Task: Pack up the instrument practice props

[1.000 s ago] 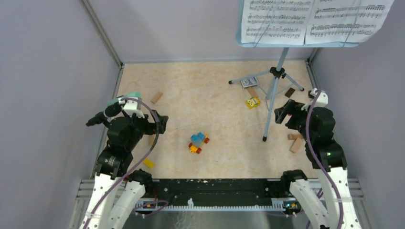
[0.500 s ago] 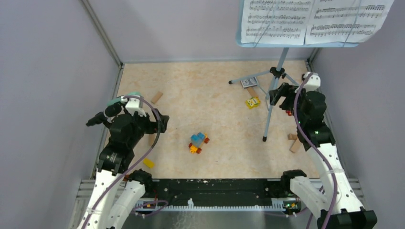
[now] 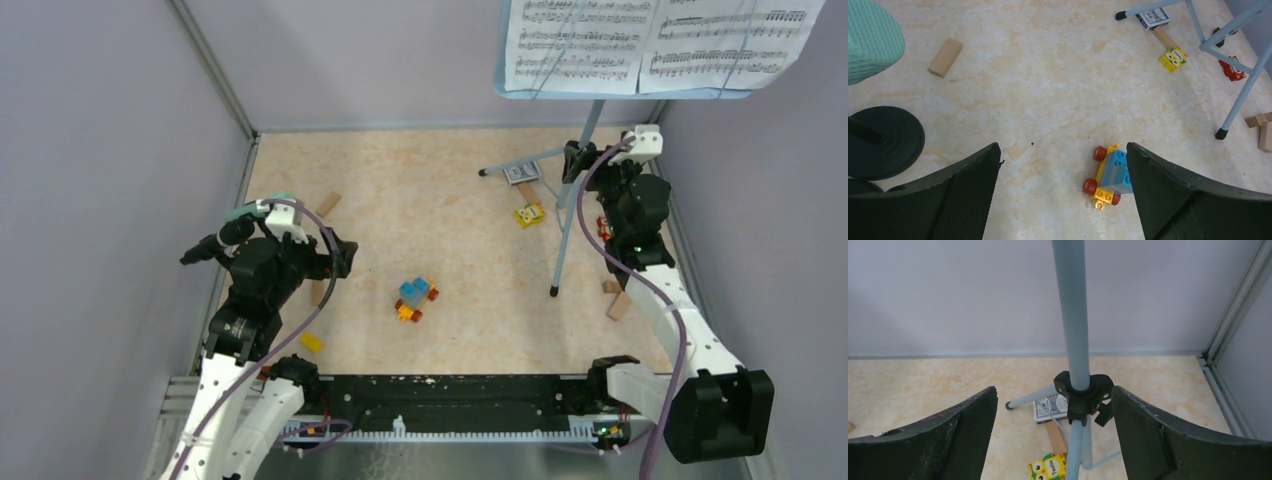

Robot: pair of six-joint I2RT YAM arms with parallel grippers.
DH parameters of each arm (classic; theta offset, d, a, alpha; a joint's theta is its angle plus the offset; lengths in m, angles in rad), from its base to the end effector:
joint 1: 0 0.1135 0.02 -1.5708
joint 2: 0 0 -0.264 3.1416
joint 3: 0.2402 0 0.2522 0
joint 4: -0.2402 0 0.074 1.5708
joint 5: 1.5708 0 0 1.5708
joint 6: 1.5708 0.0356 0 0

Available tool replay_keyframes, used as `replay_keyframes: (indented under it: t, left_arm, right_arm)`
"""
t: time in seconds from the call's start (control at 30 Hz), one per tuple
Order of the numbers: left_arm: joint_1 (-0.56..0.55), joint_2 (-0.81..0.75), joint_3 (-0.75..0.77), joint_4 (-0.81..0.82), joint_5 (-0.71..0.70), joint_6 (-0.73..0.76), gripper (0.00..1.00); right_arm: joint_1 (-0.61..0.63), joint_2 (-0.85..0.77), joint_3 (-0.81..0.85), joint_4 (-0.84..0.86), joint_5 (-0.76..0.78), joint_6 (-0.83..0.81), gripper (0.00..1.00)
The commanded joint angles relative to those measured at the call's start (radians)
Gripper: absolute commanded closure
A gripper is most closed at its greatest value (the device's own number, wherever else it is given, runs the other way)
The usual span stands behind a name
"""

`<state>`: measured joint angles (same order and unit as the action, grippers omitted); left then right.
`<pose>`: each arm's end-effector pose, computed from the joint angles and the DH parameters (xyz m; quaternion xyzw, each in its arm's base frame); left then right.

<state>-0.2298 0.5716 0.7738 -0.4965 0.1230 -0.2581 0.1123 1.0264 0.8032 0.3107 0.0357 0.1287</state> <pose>0.1261 -0.0340 0.3326 0.0253 0.8021 -0.1915 0.5651 0.2432 0.0261 0.3532 0.0187 0.6753 0.0767 0.7333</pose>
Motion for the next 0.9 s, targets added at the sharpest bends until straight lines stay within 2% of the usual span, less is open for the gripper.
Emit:
replay_keyframes:
  t: [0.0, 0.37, 0.7, 0.87]
  left_arm:
    - [0.001, -0.01, -0.011, 0.059, 0.03, 0.013, 0.01]
    - [0.002, -0.013, -0.014, 0.063, 0.039, 0.014, 0.01]
    - [0.001, -0.012, -0.014, 0.063, 0.029, 0.013, 0.01]
    - [0.003, -0.01, -0.014, 0.062, 0.026, 0.013, 0.01]
  right_arm:
    - [-0.015, 0.056, -0.024, 0.286, -0.109, -0.086, 0.18]
    - [-0.072, 0.303, 0.097, 0.386, -0.145, -0.092, 0.24]
    - [-0.078, 0.431, 0.199, 0.402, -0.208, -0.124, 0.48]
    - [-0.077, 0.447, 0.204, 0.385, -0.299, -0.161, 0.71]
